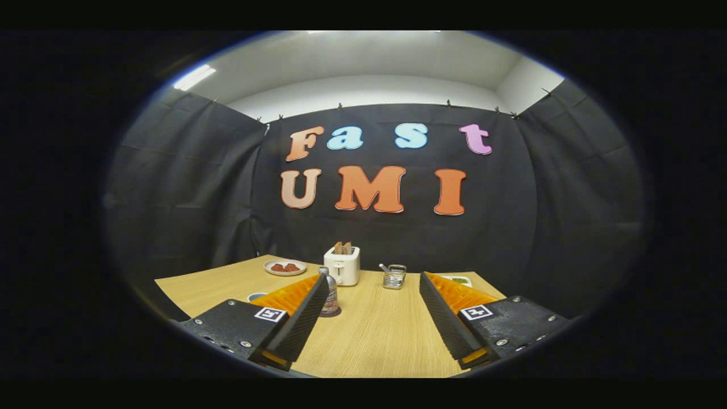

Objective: Take the bottle from table, then pour the juice into the cup, finally place the bottle on the coaster

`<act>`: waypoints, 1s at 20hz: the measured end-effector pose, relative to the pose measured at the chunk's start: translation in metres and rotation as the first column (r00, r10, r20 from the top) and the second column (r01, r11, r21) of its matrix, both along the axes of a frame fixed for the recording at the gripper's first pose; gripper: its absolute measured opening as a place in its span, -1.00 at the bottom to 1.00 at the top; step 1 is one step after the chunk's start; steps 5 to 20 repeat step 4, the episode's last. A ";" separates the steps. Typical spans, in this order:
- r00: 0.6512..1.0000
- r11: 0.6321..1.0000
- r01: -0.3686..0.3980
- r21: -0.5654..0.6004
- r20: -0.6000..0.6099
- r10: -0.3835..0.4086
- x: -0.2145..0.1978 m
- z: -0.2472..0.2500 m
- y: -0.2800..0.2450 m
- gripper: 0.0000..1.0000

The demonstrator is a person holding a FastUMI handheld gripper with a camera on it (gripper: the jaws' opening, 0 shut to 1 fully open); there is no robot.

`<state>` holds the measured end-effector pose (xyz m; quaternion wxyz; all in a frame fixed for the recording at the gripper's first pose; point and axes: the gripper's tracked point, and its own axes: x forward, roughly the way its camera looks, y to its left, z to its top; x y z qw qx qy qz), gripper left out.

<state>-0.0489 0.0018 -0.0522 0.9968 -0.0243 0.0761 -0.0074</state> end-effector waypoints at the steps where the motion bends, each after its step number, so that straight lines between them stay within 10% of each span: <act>1: 1.000 1.000 -0.001 0.004 0.001 0.001 -0.003 -0.002 0.001 0.91; 20: 1.000 1.000 0.007 -0.001 0.016 -0.007 -0.008 -0.008 -0.001 0.91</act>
